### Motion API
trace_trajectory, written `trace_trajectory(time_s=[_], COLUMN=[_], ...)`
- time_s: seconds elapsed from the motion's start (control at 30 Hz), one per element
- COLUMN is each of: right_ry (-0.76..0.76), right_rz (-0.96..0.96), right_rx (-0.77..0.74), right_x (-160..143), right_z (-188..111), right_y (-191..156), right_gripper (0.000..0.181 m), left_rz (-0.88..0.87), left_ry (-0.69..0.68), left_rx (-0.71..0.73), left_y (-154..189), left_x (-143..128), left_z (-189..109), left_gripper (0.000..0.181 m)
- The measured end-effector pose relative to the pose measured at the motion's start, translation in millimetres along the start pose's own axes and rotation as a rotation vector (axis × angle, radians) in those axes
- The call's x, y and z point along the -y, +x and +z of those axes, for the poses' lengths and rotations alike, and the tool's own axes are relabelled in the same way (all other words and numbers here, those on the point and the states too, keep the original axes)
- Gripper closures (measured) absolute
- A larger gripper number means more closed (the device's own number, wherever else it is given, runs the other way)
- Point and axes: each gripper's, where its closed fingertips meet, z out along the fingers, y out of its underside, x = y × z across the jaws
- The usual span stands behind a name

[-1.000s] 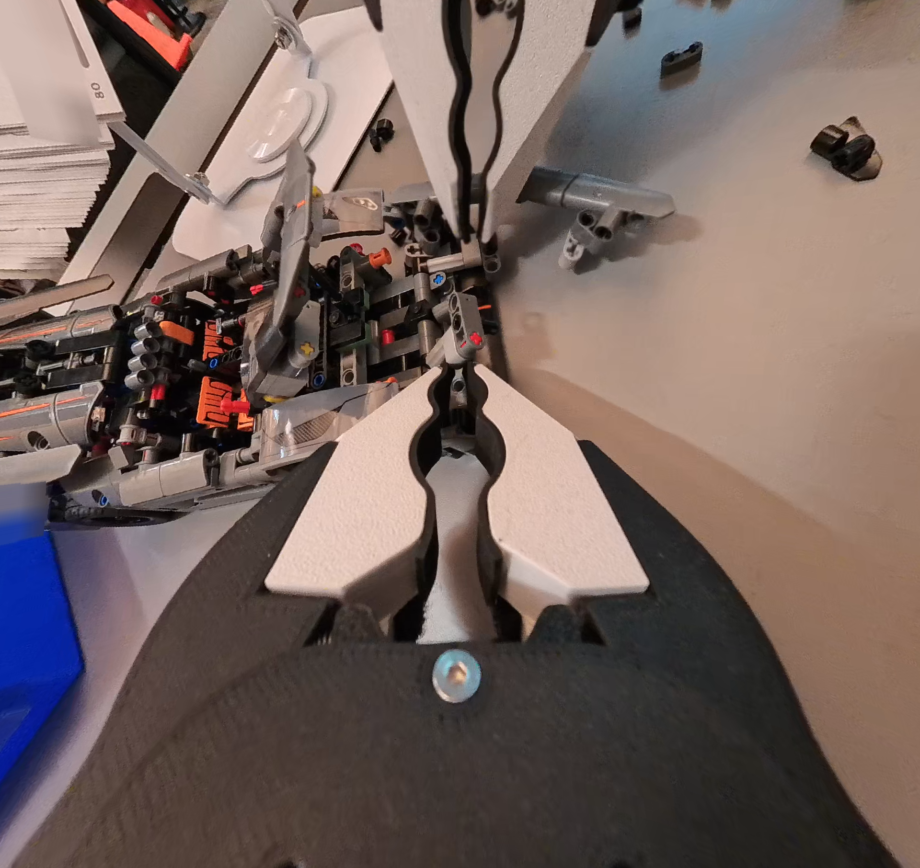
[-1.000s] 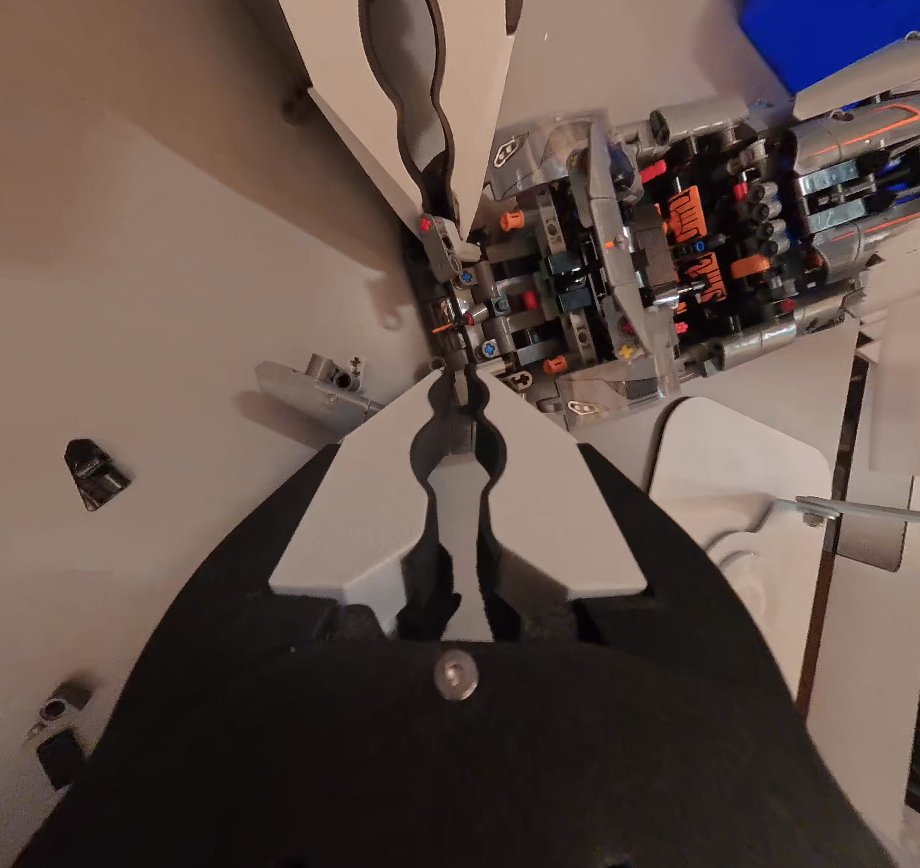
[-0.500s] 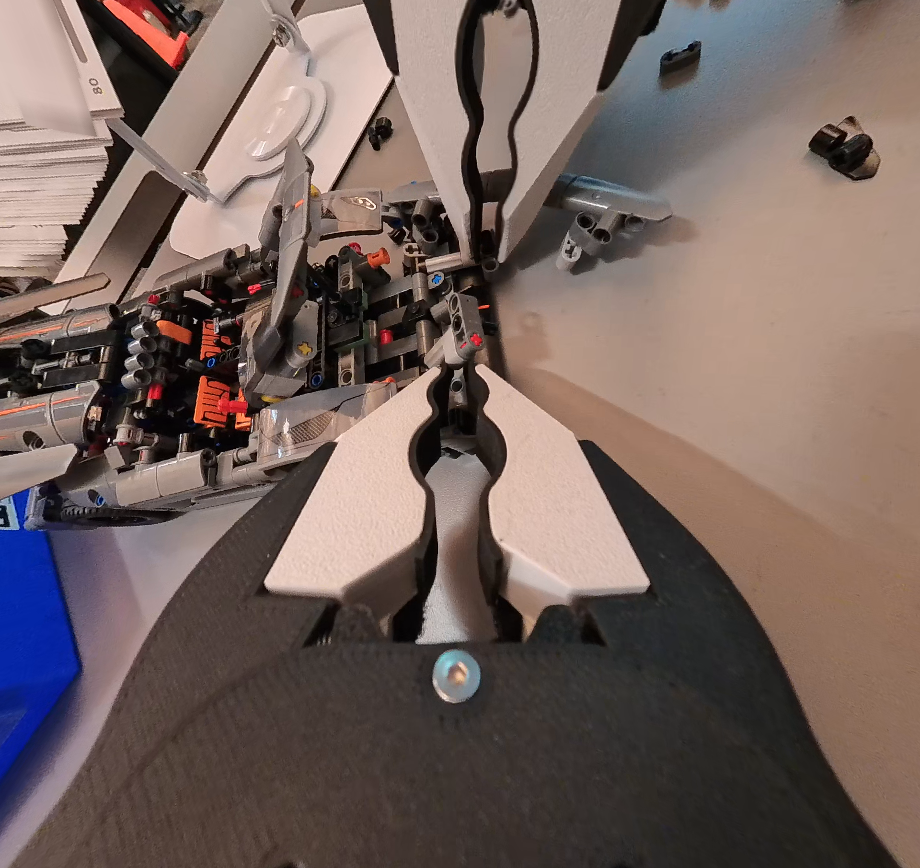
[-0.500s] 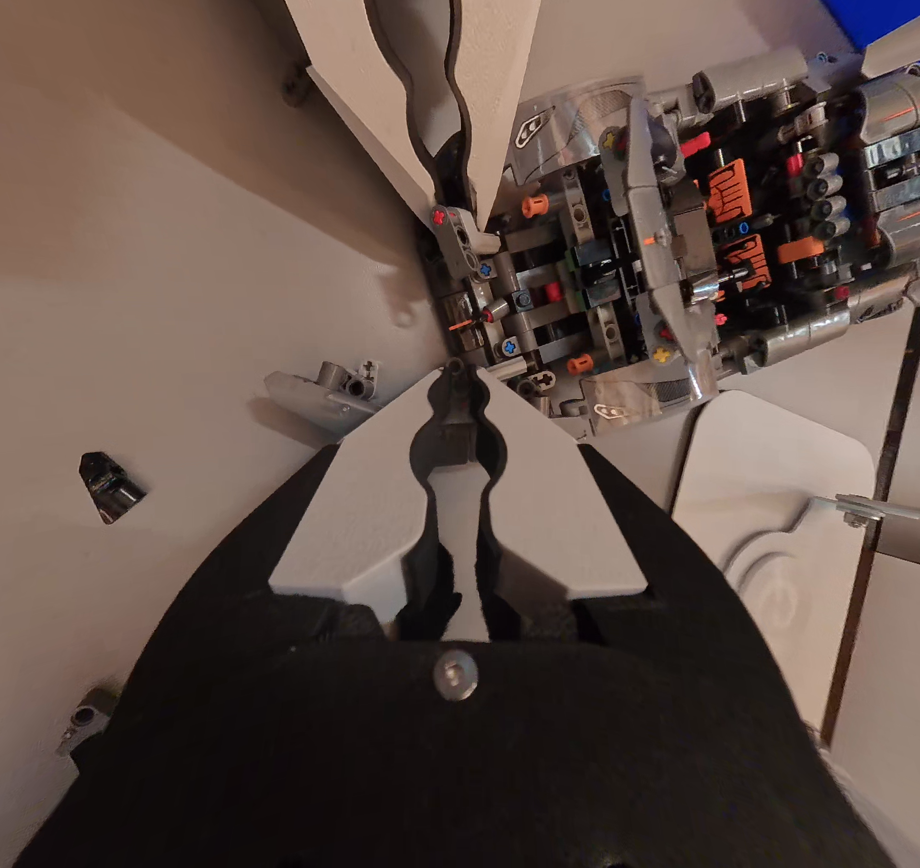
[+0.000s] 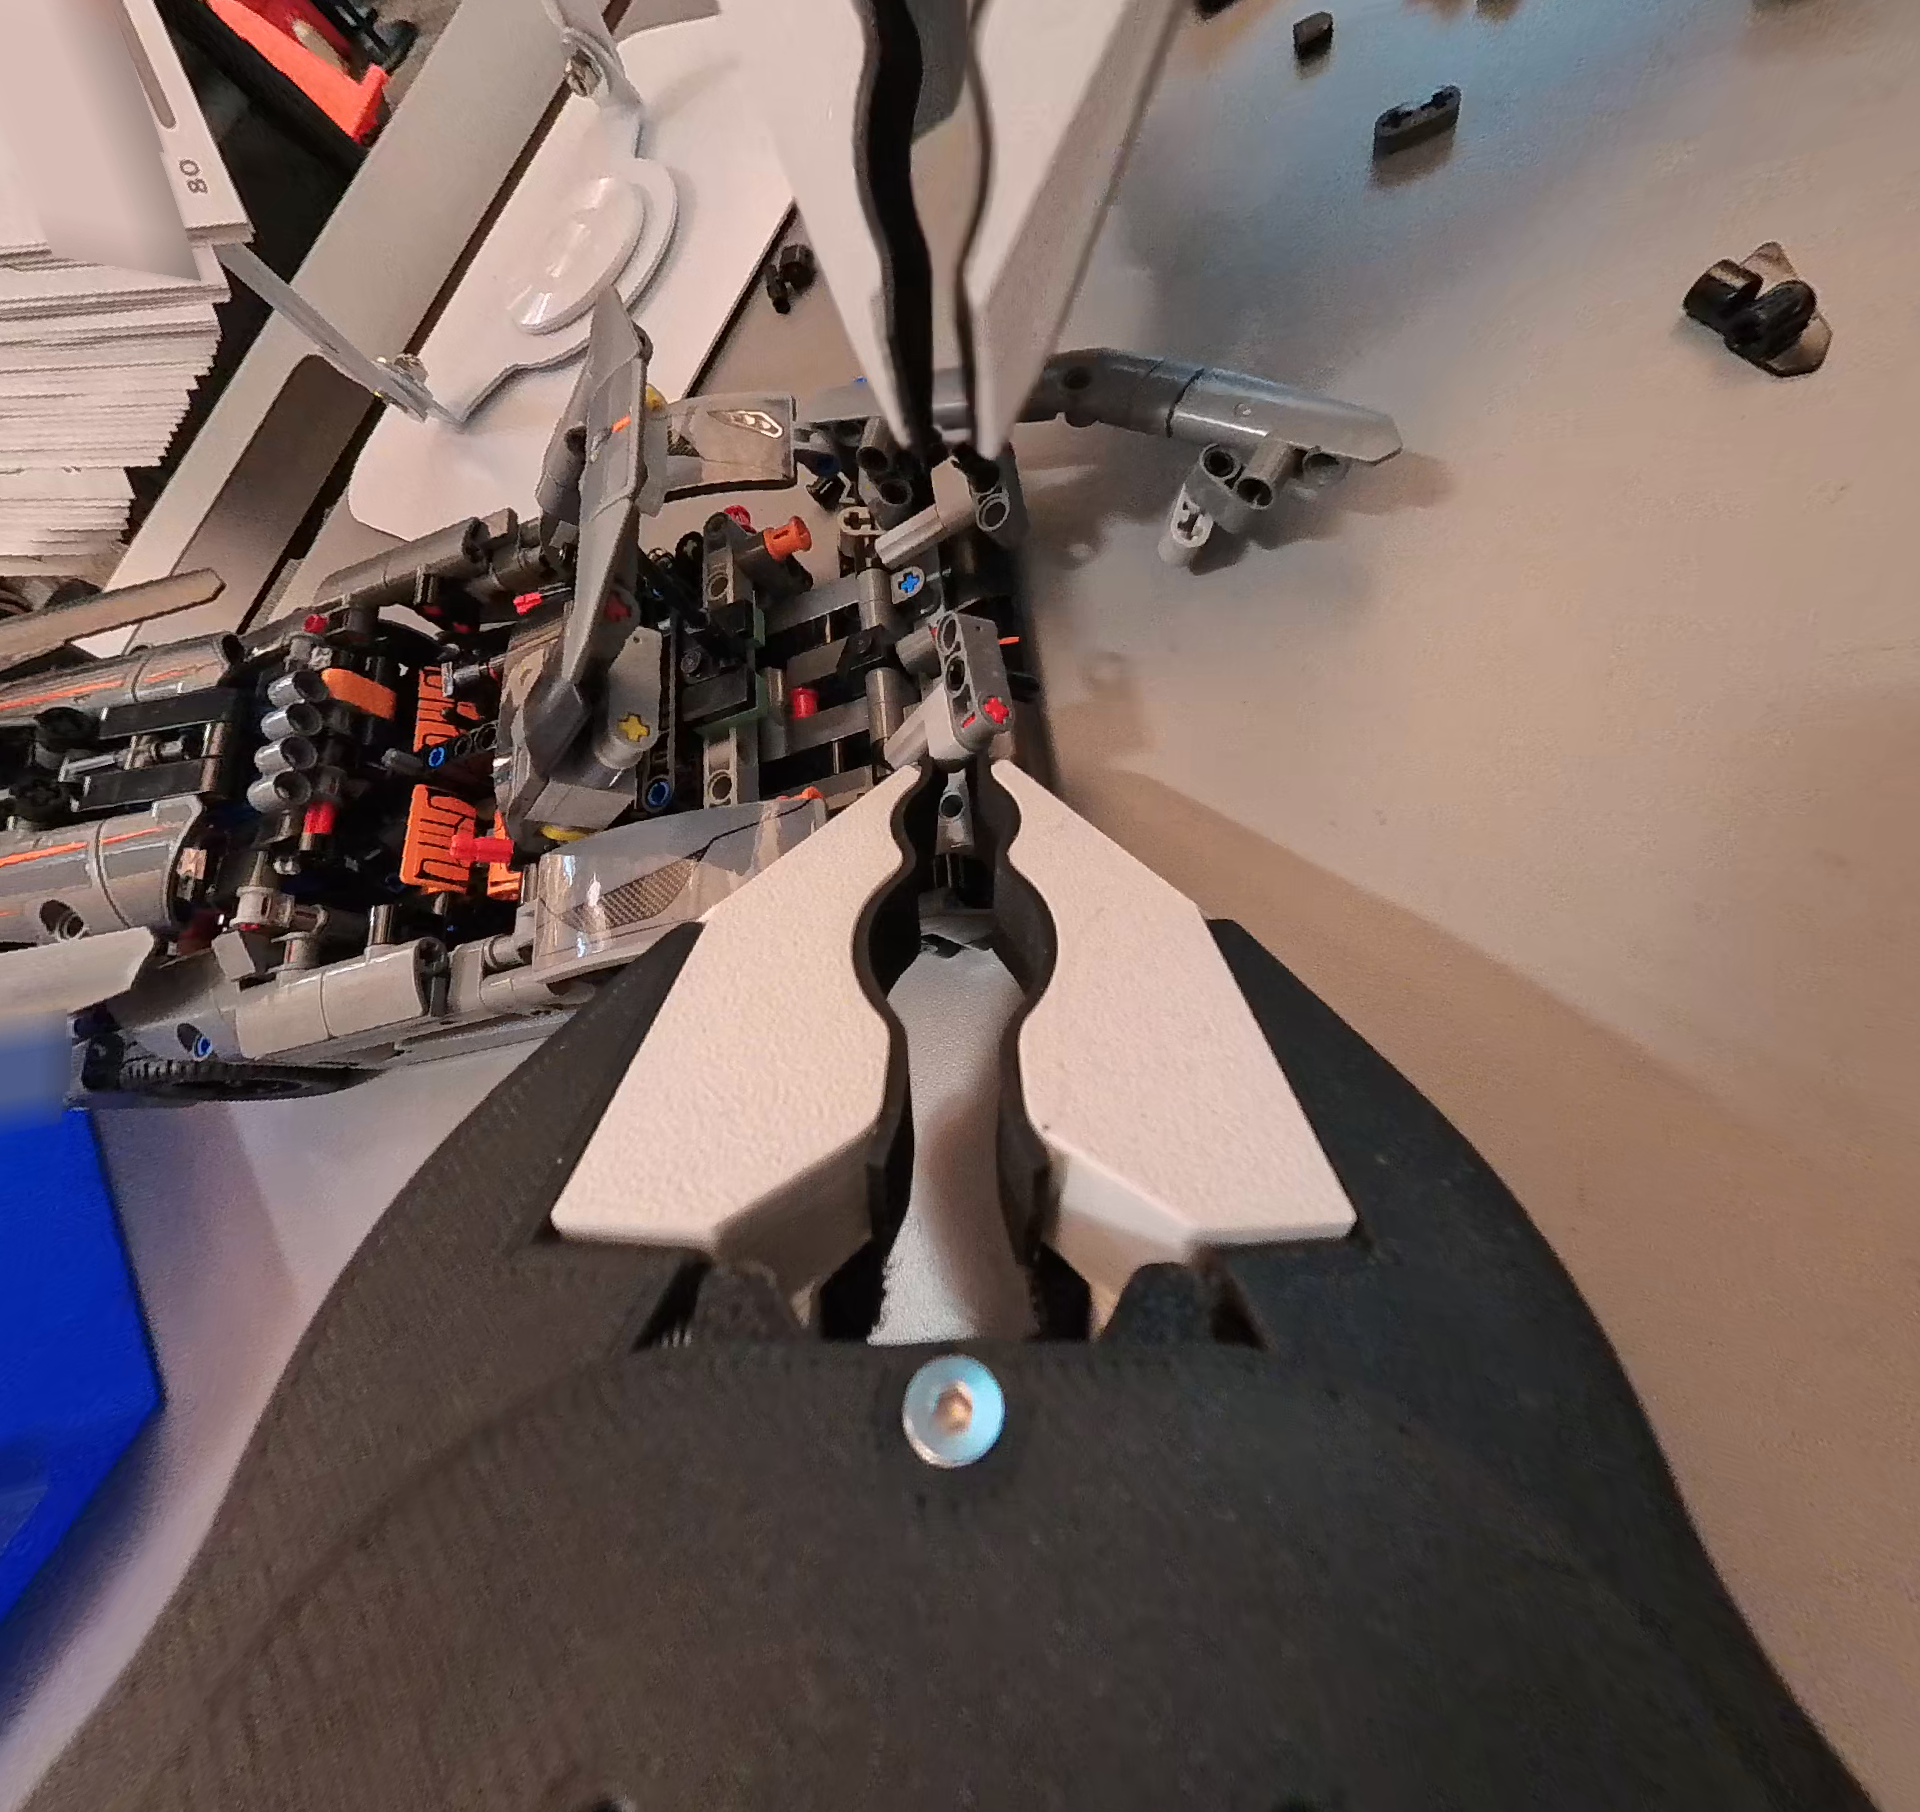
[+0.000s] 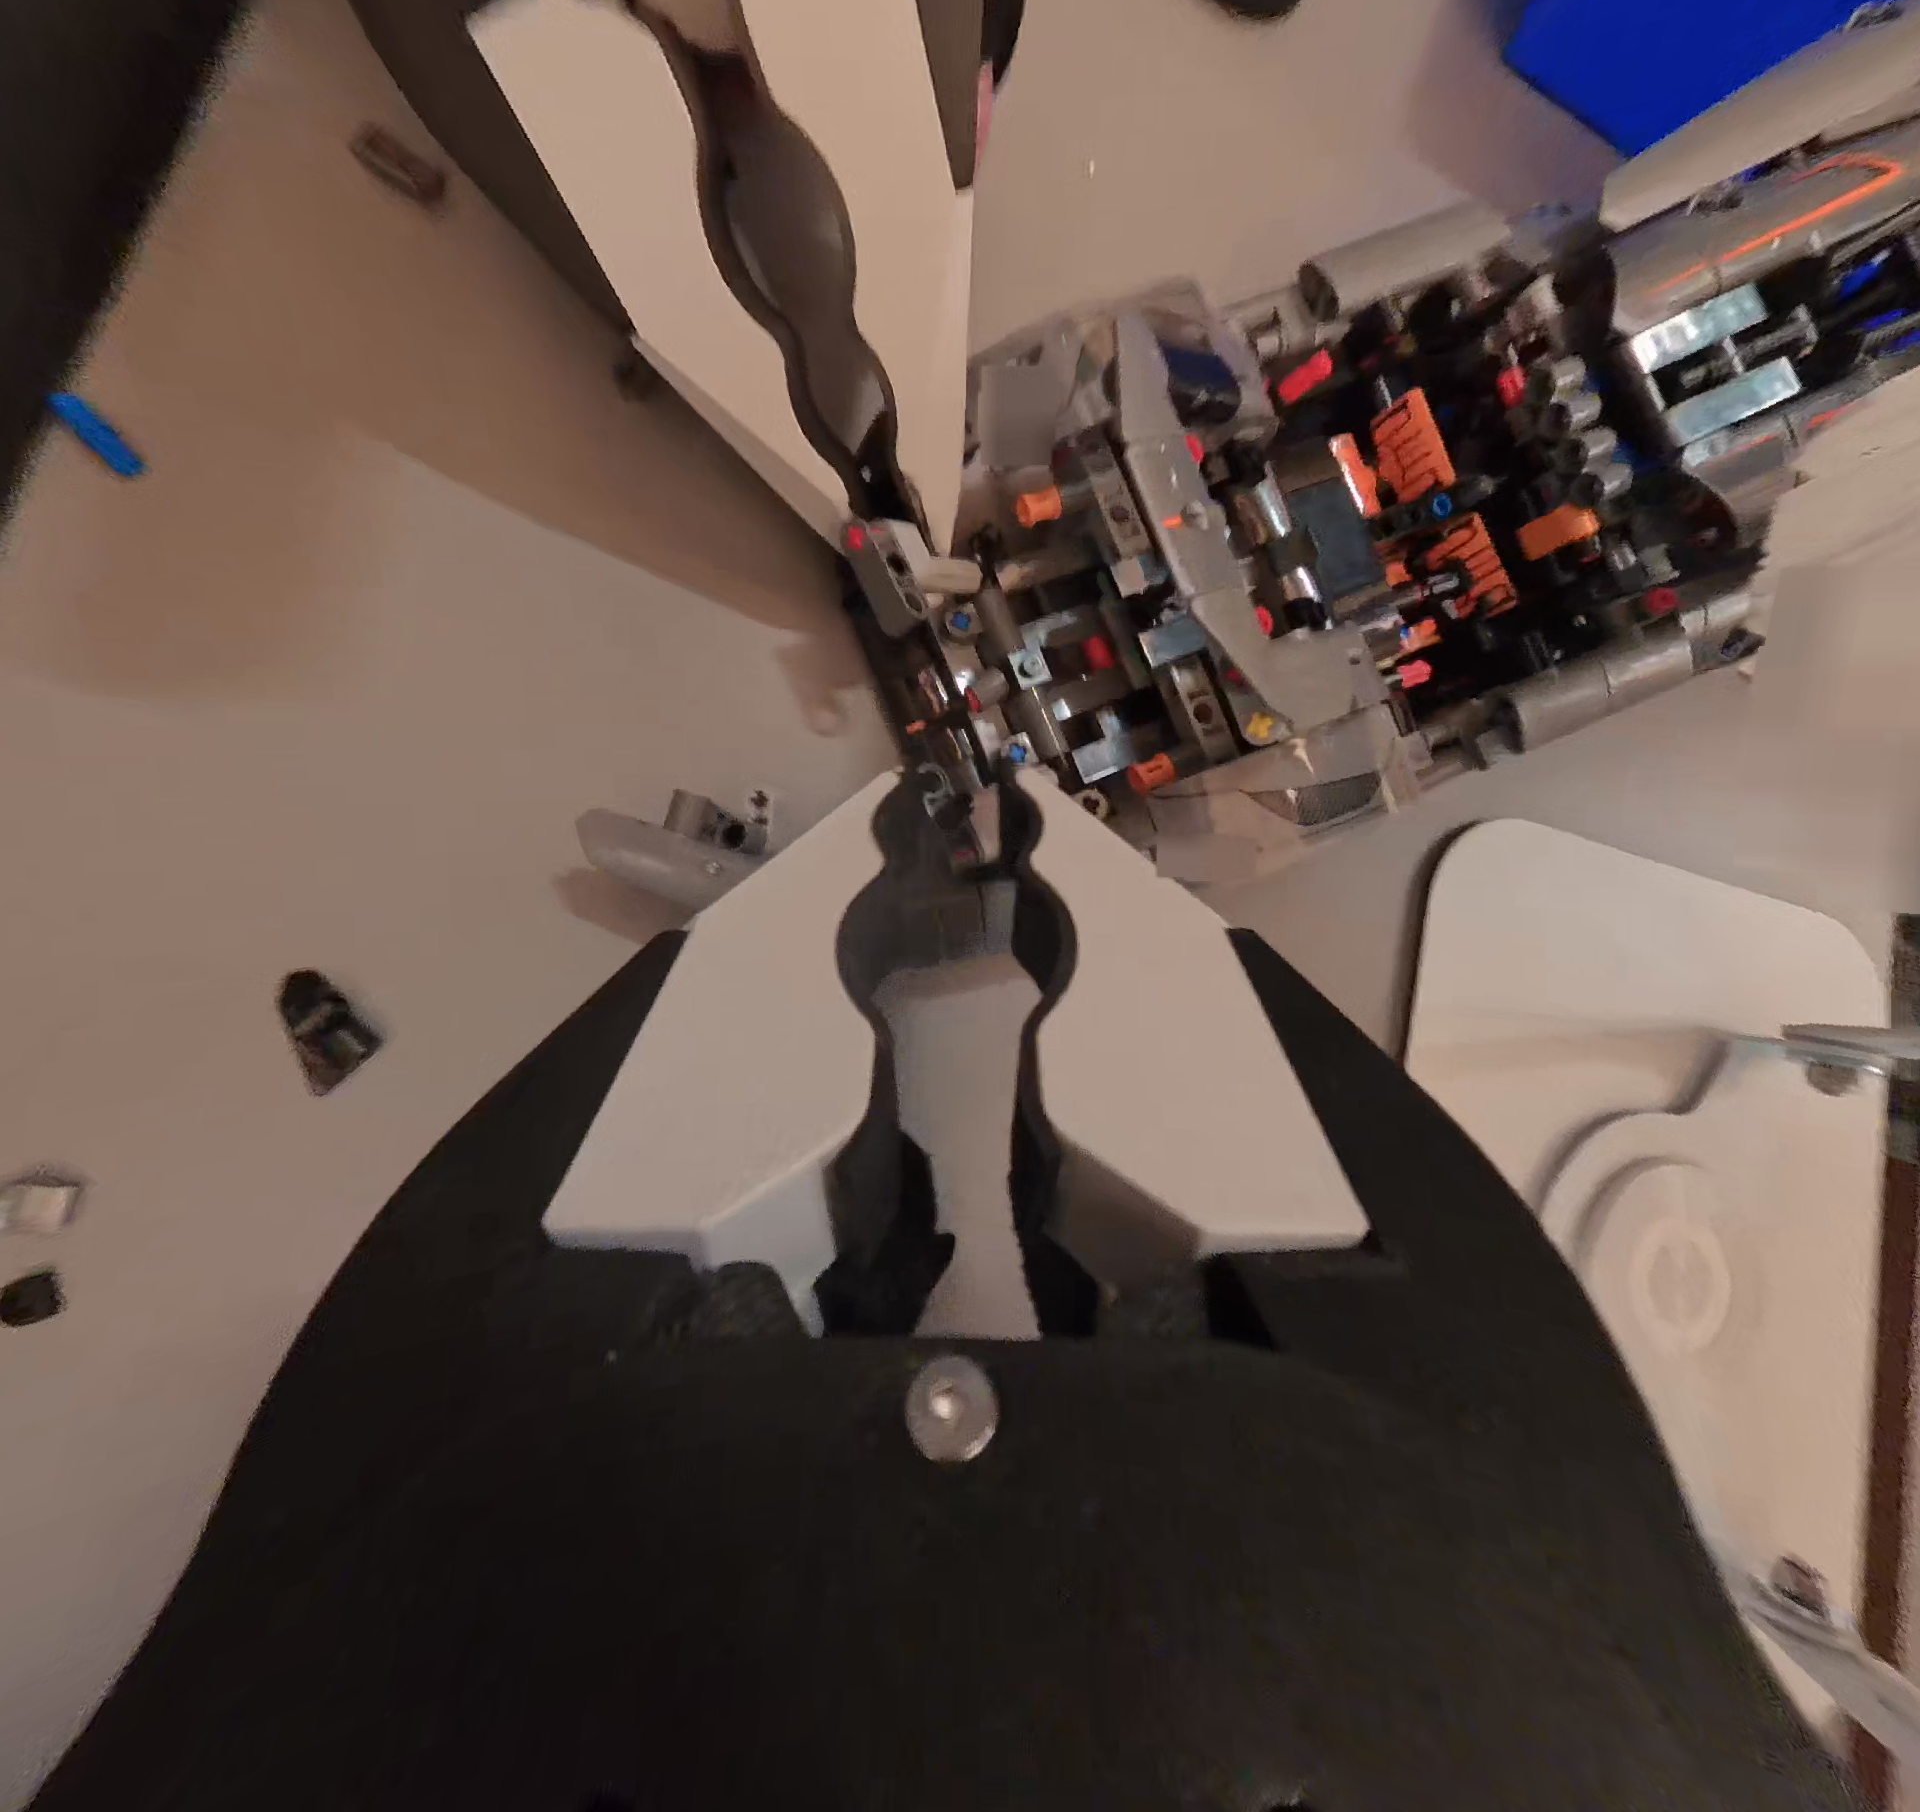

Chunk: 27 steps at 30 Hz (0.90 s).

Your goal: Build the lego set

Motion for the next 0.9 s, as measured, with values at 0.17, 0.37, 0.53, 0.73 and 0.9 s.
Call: trace_trajectory(time_s=[0.17, 0.37, 0.53, 0.73, 0.9], right_ry=[-0.113, -0.122, -0.077, 0.033, 0.038], right_rz=[-0.122, -0.126, -0.083, -0.022, -0.025], right_rx=[-0.06, -0.055, -0.045, -0.094, -0.077], right_x=[-13.4, -12.7, -8.1, 6.6, 4.5], right_z=[13.5, 13.3, 10.3, -3.0, -4.7], right_y=[-2.8, -4.1, -1.6, 13.2, 12.2], right_gripper=[0.17, 0.172, 0.171, 0.181, 0.174], left_rz=[0.0, 0.002, 0.001, 0.0, 0.0], left_ry=[0.0, 0.0, 0.0, -0.003, -0.003], left_rx=[-0.001, -0.002, -0.004, -0.004, -0.005], left_y=[0.1, 0.2, 0.5, 0.3, 0.3], left_x=[0.0, -0.2, -0.3, -1.1, -1.2], left_z=[0.1, -0.1, -0.3, -0.1, -0.2], left_gripper=[0.177, 0.177, 0.177, 0.177, 0.177])
